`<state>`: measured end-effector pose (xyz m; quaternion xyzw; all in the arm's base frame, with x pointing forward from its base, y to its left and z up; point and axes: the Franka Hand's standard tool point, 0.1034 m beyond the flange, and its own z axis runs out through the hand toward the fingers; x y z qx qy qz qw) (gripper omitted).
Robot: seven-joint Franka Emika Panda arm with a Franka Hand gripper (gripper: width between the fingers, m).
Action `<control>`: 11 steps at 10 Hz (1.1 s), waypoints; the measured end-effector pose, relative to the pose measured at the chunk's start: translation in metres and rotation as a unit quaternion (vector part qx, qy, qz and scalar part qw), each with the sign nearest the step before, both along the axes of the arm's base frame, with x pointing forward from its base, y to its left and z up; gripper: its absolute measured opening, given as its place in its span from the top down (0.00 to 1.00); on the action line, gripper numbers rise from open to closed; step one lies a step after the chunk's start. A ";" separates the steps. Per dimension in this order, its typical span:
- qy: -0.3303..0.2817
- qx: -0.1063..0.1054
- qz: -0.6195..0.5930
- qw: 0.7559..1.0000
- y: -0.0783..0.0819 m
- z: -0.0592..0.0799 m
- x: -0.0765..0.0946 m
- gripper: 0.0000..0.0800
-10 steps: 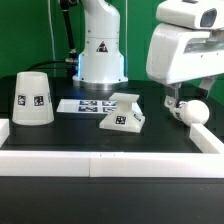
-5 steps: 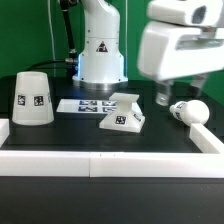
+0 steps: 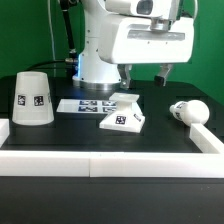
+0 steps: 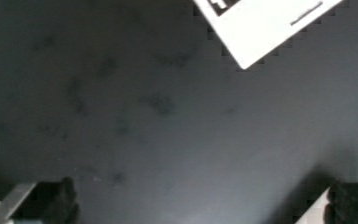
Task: Assemble lamp
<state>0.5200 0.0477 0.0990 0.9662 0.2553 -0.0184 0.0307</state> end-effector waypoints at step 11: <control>-0.017 0.019 -0.354 0.935 -0.013 -0.015 -0.055 0.13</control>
Offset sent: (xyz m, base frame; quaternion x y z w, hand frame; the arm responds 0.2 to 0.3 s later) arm -0.0182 -0.0250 0.0039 -0.0726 -0.0067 0.2729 0.9593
